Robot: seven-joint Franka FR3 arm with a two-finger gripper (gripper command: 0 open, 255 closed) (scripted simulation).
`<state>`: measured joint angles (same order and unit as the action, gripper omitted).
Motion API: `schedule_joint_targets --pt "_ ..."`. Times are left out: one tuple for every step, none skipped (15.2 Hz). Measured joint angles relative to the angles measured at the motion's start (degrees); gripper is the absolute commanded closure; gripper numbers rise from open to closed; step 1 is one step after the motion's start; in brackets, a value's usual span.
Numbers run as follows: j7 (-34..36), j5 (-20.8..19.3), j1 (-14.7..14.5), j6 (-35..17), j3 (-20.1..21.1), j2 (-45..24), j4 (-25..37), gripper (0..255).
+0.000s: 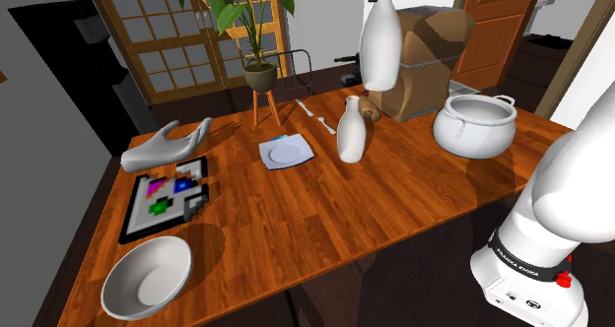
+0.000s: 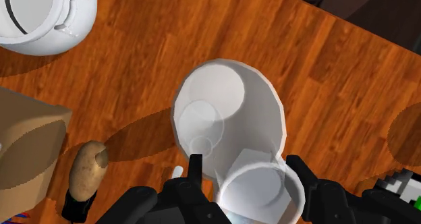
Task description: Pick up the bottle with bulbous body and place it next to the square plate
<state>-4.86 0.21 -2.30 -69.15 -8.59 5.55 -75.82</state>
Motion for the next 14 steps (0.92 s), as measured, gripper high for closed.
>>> schedule_joint_targets --pt "1.62 0.27 -0.71 -0.21 0.89 -1.02 0.8 255" --pt "2.91 0.49 -1.26 0.01 1.55 -2.04 2.03 255" --pt "4.05 0.69 -1.75 0.05 2.1 -3.24 3.31 255" --pt "5.41 0.8 -2.38 0.17 2.79 -4.0 4.17 255" --pt "6.81 0.98 -3.02 0.64 3.48 -5.32 6.0 255" --pt "8.0 1.21 -3.57 1.56 4.03 -7.5 9.13 255" --pt "9.23 1.32 -4.17 1.94 4.59 -8.86 10.88 255" --pt "10.59 1.42 -4.87 2.48 5.2 -10.88 13.48 255" --pt "11.4 1.47 -5.31 2.23 5.56 -11.68 14.01 255" --pt "11.85 1.46 -5.57 1.41 5.75 -11.53 13.04 255" --pt "12.07 1.43 -5.71 0.42 5.86 -11.17 11.72 255" --pt "12.13 1.4 -5.77 -0.55 5.89 -10.69 10.27 255" --pt "12.17 1.34 -5.81 -1.75 5.92 -9.91 8.29 255" --pt "12.15 1.29 -5.84 -2.92 5.93 -9.06 6.27 255"
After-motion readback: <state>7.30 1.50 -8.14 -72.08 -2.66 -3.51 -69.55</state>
